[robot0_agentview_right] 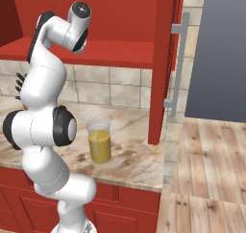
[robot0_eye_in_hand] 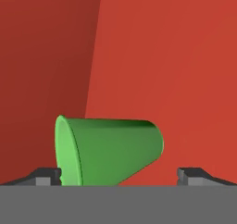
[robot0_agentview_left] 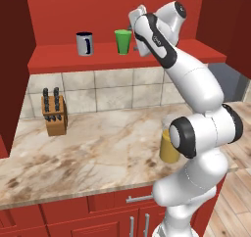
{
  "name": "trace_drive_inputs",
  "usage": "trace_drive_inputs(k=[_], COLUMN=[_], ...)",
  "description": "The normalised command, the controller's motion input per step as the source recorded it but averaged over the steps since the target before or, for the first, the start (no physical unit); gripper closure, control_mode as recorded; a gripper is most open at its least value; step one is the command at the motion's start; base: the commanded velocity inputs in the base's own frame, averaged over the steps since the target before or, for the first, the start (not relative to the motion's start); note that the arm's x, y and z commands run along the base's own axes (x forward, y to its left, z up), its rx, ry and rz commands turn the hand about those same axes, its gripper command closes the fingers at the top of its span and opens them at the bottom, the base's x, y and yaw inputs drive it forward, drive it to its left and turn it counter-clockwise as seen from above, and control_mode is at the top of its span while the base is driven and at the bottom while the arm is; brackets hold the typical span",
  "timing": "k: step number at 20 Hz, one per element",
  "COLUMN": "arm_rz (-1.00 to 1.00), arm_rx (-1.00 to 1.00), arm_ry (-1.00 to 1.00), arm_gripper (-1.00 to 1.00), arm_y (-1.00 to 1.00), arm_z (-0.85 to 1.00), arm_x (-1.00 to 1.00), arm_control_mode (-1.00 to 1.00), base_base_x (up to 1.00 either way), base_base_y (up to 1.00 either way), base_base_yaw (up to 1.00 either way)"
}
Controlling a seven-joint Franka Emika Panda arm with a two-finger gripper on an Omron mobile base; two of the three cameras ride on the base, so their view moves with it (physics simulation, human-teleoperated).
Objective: There is a tray on the dining counter. Grab the cup, mug, and pitcher and place them on the tray. The pitcher may be placed next to the tray if it cannot fit the tray.
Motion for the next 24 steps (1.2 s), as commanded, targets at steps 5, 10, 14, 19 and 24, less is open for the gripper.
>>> trace_drive_inputs(k=[5,10,14,19,24], arm_rz=[0.00,0.00,0.00,0.00,0.00], arm_rx=[0.00,0.00,0.00,0.00,0.00], arm_ry=[0.02,0.01,0.02,0.03,0.07], arm_gripper=[-1.00,-1.00,-1.00,-1.00,-1.00], arm_y=[0.00,0.00,0.01,0.01,0.00], arm_z=[-0.12,-0.07,0.00,0.00,0.00], arm_x=[0.00,0.06,0.16,0.17,0.01], arm_control_mode=[-1.00,-1.00,-1.00,-1.00,-1.00], base_base_x=[0.00,0.00,0.00,0.00,0.00], base_base_y=[0.00,0.00,0.00,0.00,0.00], base_base_yaw=[0.00,0.00,0.00,0.00,0.00])
